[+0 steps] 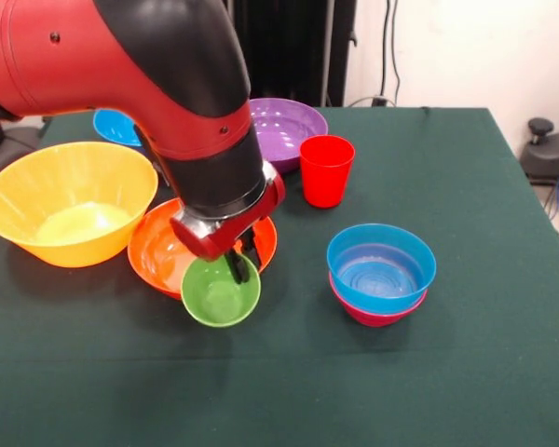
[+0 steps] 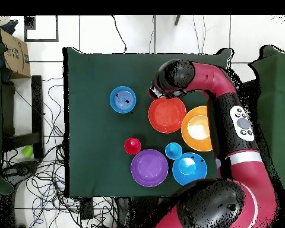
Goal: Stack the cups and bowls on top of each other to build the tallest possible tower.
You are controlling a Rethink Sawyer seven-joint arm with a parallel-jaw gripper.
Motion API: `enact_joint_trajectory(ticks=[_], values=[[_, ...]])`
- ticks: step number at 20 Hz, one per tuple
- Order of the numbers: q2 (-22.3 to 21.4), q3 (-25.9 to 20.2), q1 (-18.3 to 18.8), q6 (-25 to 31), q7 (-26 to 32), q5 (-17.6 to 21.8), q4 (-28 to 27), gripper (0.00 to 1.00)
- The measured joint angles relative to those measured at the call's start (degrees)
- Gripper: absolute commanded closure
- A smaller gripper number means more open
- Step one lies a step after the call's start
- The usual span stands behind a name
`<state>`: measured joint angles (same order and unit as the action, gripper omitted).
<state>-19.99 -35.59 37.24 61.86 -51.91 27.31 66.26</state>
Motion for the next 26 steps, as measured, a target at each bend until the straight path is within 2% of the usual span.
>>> enact_joint_trajectory(ticks=[5, 13, 14, 18, 21, 26], values=[[-4.2, 1.2, -1.5, 0.0, -3.1, -3.7, 3.4, 1.0], [-13.1, 3.4, -6.7, 0.0, -13.9, -9.9, 7.2, 1.0], [-14.7, 3.8, -8.1, 0.0, -17.1, -11.2, 7.5, 1.0], [-16.9, 4.7, -11.3, -1.3, -23.6, -11.9, 7.5, 1.0], [-17.2, 5.1, -12.7, -2.6, -26.3, -11.9, 7.5, 1.0], [-16.8, 6.4, -16.1, -8.9, -32.2, -11.9, 7.5, 1.0]])
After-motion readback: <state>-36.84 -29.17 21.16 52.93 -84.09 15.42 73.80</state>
